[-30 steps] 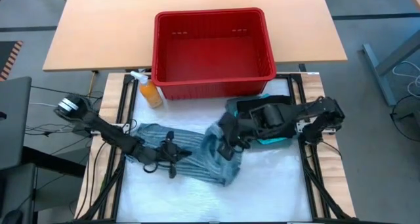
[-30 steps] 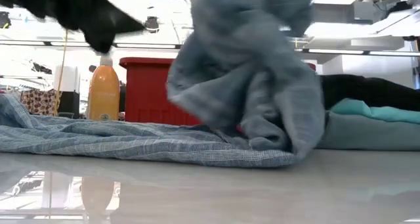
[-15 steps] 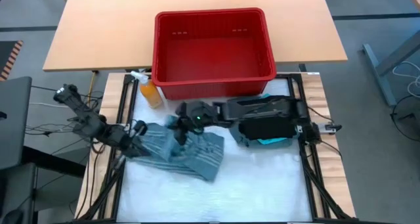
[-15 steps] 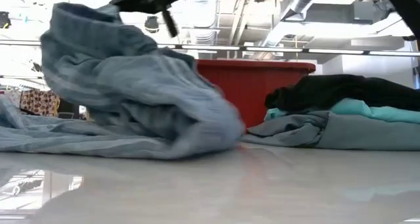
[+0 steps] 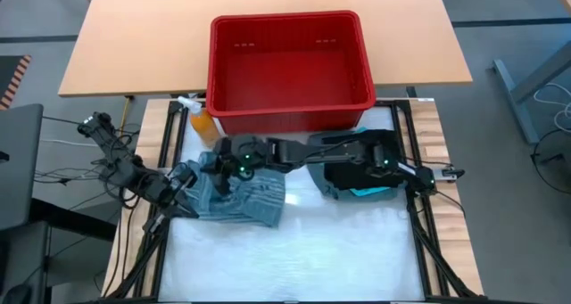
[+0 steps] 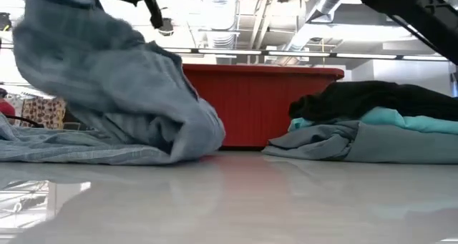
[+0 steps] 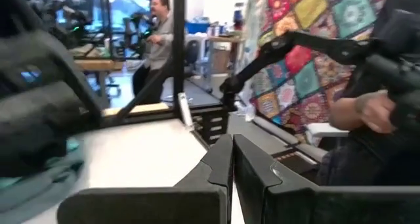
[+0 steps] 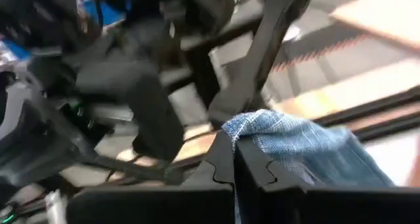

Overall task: Fold Laundry from Bin
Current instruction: Fold the blue patterned polo

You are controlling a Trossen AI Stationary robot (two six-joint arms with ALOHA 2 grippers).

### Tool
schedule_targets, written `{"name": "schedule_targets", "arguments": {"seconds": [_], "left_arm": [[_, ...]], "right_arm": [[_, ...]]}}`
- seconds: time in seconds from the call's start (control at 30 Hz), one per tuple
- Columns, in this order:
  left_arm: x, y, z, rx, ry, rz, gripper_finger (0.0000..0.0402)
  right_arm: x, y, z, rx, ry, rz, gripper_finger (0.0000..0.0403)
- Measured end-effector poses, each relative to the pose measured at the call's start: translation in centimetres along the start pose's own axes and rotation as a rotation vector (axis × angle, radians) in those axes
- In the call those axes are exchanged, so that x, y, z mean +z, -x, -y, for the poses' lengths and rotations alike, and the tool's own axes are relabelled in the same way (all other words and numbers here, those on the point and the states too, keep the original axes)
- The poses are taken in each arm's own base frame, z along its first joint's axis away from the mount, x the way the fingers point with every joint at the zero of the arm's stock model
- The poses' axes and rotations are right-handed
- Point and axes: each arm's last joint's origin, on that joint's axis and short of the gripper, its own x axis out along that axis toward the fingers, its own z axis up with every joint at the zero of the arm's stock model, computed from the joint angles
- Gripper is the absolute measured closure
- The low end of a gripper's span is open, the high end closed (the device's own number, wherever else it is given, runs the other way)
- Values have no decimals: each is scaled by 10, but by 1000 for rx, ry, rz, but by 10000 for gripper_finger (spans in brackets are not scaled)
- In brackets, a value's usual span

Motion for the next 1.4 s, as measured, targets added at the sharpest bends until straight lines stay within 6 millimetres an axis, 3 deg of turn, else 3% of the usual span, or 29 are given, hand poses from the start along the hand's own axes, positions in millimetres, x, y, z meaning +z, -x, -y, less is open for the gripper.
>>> {"name": "schedule_targets", "arguments": {"seconds": [0.17, 0.37, 0.5, 0.57, 0.73, 0.9, 1.03, 1.13, 1.23, 1.4], "left_arm": [[7, 5, 2, -91, -21, 67, 401], [18, 14, 4, -233, -87, 175, 401], [22, 22, 3, -259, -135, 226, 401], [24, 27, 2, -269, -141, 253, 401], [26, 33, 0, -272, -138, 275, 401], [25, 33, -1, -243, -149, 270, 401], [23, 32, -1, -216, -173, 246, 401], [23, 32, -2, -183, -173, 240, 401], [23, 32, -3, -143, -151, 237, 401], [20, 32, -5, -93, -64, 165, 402]], "right_arm": [[20, 10, 0, -23, 30, 101, 384], [22, 0, 8, 40, 36, 228, 384], [4, -18, 13, 98, 44, 320, 384], [-14, -32, 20, 102, 37, 327, 384], [-49, -55, 53, 83, -24, 309, 384], [-56, -59, 76, 71, -88, 272, 353], [-57, -59, 78, 171, -56, 207, 302], [-54, -57, 76, 214, -15, 180, 253], [-37, -45, 79, 183, -1, 91, 204], [15, 8, 80, 46, 51, -115, 167]]}}
